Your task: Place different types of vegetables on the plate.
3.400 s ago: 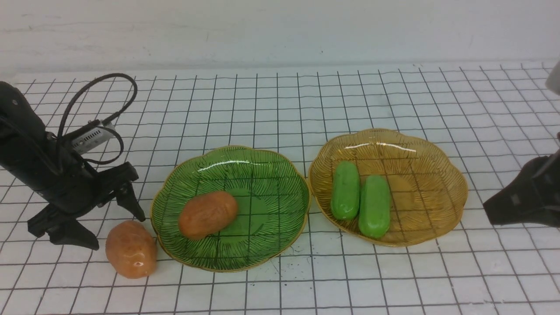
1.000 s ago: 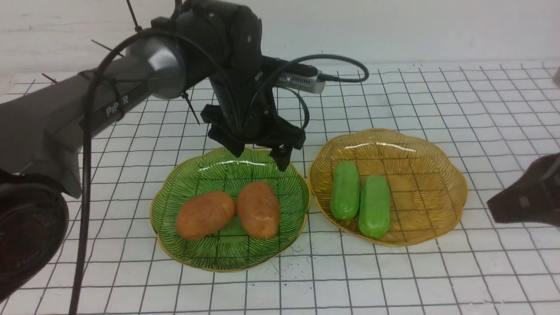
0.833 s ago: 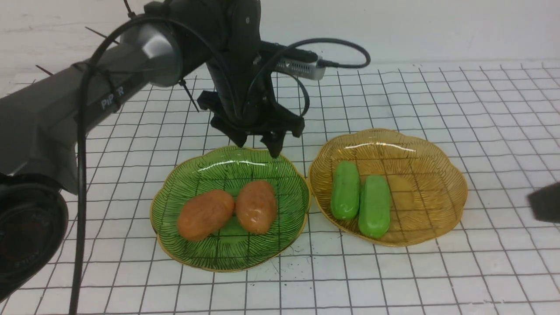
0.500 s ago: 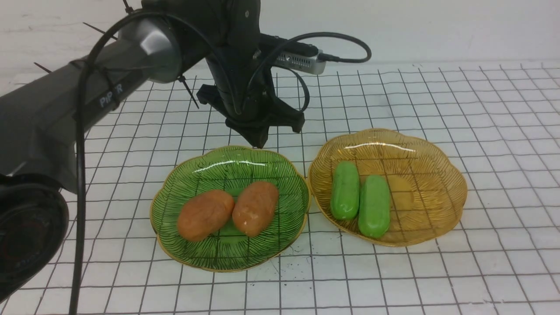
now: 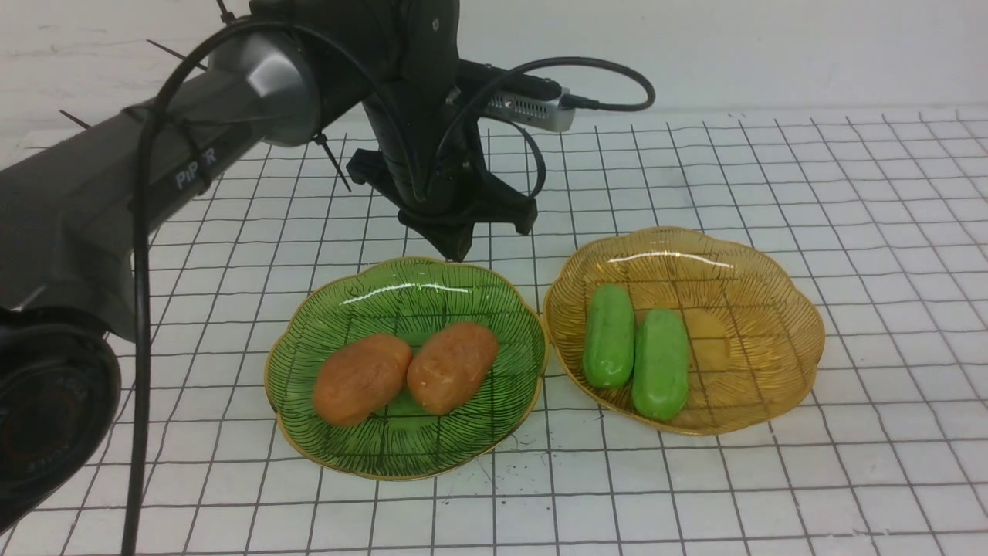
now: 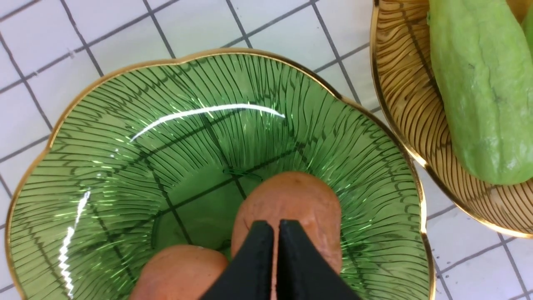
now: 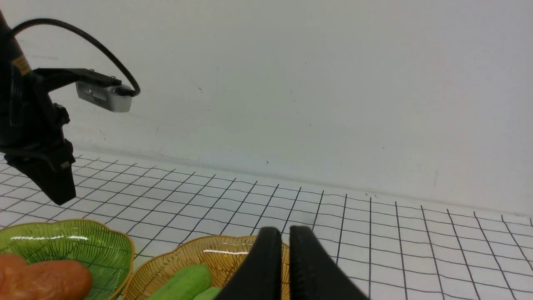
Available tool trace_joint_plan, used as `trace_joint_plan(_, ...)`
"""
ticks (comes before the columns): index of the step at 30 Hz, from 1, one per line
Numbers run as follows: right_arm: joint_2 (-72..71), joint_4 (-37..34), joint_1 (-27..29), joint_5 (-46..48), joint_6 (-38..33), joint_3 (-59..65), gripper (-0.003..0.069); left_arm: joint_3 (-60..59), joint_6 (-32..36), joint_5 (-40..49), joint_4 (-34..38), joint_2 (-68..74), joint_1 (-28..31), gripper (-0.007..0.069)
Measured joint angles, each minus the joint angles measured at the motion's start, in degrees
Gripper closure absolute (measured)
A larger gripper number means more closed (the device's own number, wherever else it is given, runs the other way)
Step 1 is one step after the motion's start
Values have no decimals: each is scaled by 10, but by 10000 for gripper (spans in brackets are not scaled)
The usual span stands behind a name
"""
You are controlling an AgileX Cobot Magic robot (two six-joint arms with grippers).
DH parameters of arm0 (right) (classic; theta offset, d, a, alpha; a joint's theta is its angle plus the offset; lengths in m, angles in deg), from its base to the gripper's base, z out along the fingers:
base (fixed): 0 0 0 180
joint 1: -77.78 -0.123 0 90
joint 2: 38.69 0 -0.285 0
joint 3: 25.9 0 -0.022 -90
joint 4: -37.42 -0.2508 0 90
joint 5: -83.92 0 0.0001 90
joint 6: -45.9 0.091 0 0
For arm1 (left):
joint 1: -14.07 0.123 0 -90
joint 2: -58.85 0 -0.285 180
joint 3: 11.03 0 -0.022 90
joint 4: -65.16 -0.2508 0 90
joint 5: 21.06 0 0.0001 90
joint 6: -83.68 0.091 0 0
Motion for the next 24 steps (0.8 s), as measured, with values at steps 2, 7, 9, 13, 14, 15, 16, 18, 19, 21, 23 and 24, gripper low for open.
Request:
trace_joint_plan(2,0,0,0,3,-1,0,633,0,0,1,0,0,0,632)
trace_joint_plan(7,0,0,0,7,-1,0,633,0,0,1,1,0,0,632)
trace_joint_plan(9,0,0,0,8,-1,0,633,0,0,1,0,0,0,632)
trace_joint_plan(13,0,0,0,8,-1,0,633,0,0,1,0,0,0,632)
trace_joint_plan(14,0,0,0,8,-1,0,633,0,0,1,0,0,0,632)
trace_joint_plan(15,0,0,0,8,-1,0,633,0,0,1,-1,0,0,632)
trace_joint_plan(16,0,0,0,8,-1,0,633,0,0,1,-1,0,0,632)
trace_joint_plan(18,-1,0,0,8,-1,0,633,0,0,1,-2,0,0,632)
trace_joint_plan(19,-6,1,0,8,-1,3,633,0,0,1,-4,0,0,632)
trace_joint_plan(21,-27,20,0,8,-1,13,633,0,0,1,-13,0,0,632)
trace_joint_plan(23,-46,47,6,8,-1,27,633,0,0,1,-23,0,0,632)
trace_joint_plan(24,-57,65,12,8,-1,37,633,0,0,1,-27,0,0,632)
